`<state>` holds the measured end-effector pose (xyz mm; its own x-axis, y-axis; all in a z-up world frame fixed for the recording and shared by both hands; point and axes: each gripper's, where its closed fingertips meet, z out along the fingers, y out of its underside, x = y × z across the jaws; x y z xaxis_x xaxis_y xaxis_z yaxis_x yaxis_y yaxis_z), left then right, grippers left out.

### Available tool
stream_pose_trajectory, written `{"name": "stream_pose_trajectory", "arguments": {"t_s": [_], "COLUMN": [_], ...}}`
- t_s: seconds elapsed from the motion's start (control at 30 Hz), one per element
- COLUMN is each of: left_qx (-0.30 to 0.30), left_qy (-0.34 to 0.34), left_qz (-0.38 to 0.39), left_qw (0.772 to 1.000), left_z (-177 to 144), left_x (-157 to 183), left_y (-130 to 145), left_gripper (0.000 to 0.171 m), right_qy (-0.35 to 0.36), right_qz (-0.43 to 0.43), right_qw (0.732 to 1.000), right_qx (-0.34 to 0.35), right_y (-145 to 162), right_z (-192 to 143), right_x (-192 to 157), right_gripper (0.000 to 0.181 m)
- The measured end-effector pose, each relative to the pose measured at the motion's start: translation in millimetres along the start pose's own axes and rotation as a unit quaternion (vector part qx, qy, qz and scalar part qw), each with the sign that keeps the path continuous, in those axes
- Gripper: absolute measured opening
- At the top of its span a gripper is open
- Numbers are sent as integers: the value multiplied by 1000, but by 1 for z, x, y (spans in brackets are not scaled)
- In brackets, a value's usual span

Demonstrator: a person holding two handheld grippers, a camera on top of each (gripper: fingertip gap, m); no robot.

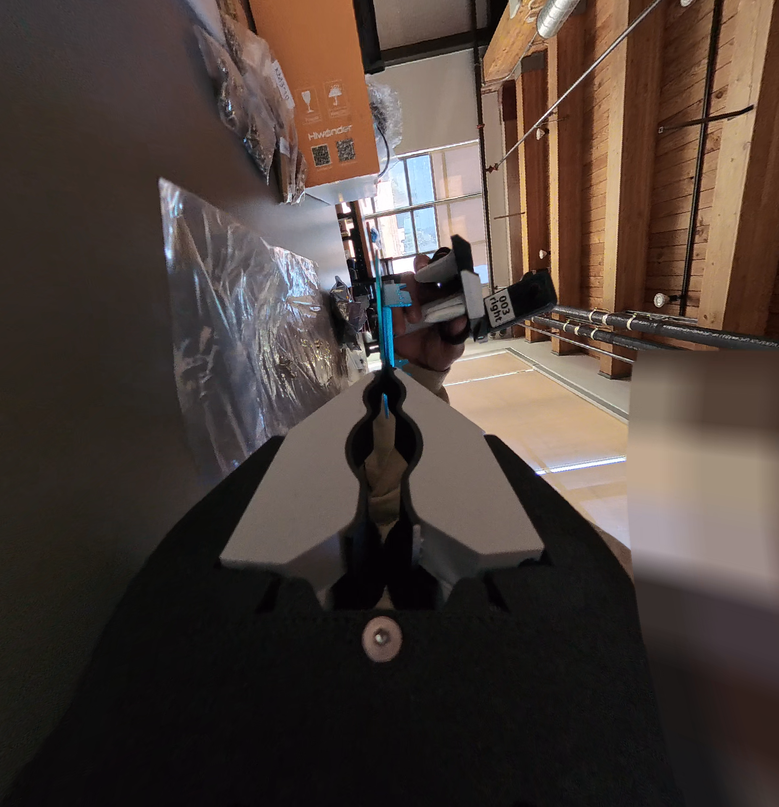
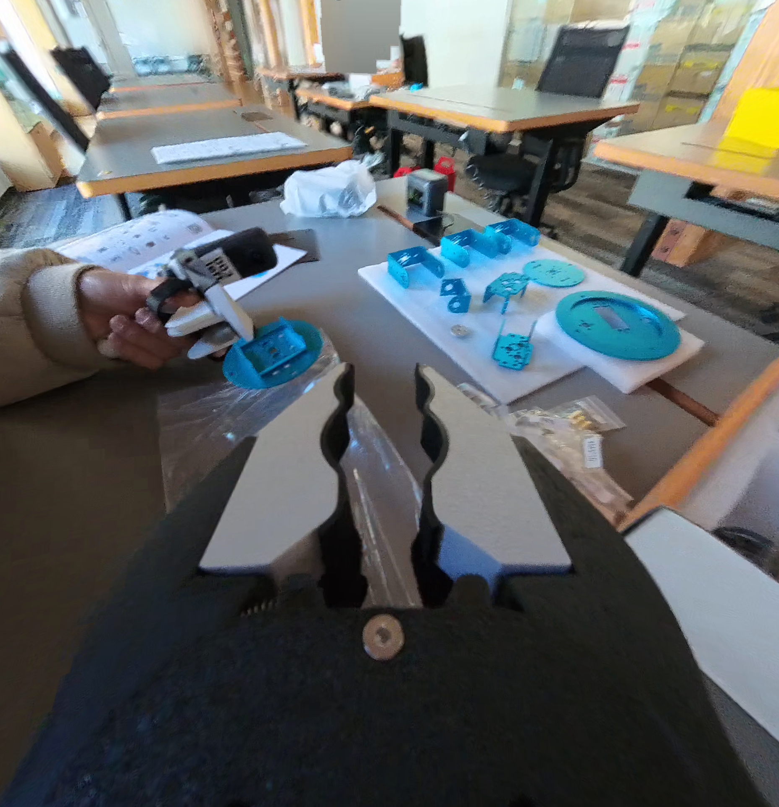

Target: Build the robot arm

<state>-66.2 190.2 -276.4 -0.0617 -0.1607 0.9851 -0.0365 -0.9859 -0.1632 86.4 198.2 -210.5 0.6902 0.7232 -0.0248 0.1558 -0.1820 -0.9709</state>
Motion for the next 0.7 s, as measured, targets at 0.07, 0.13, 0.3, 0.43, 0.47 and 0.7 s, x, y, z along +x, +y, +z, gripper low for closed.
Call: {"name": "stream_pose_trajectory", "arguments": {"t_s": [0.07,0.13,0.3,0.43,0.47,0.7], "left_qx": [5,15,13,2,-1,-36], "left_qy": [-2,-4,-10,-12,-10,27], "left_qz": [7,3,6,11,9,-3], "left_qw": [1000,1000,1000,1000,1000,999], "left_z": [-2,-6,-5,-1,1,12], "left_x": [1,-1,-3,-1,-1,15], "left_y": [-3,-7,-6,0,1,19], "left_gripper": [0,0,0,0,0,0], "right_qy": [9,-4,-40,-49,-52,-58], "right_qz": [2,0,-58,-127,-144,-167], "right_qw": [1000,1000,998,990,987,984], "right_qx": [19,13,2,-46,-54,-9], "right_y": [-6,-1,15,42,48,41], "right_z": [-3,1,29,59,64,78], "right_x": [2,-4,-35,-64,-71,-100], "right_gripper": [26,29,49,85,91,101]}}
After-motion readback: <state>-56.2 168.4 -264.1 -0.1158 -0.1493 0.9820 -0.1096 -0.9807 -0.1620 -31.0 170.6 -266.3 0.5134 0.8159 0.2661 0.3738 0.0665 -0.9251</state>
